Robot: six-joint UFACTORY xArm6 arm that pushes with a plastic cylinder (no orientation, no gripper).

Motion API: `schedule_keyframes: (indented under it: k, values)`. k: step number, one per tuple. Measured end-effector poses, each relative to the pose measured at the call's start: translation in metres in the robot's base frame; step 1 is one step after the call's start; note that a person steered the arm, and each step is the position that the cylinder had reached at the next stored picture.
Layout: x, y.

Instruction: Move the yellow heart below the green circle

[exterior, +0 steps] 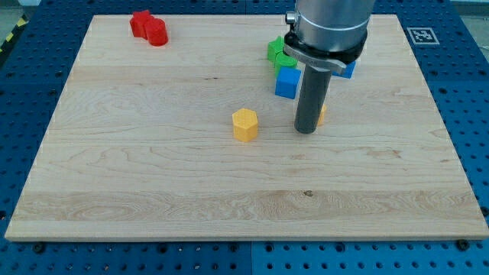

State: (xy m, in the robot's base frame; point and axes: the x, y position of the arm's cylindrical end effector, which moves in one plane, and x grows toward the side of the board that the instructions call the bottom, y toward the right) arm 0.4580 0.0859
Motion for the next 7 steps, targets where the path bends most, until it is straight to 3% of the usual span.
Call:
schedule_keyframes:
  k: [2,5,7]
  values:
    - [-0.030,0.000]
    - [0.015,0.036]
    - [-0.011,0.051]
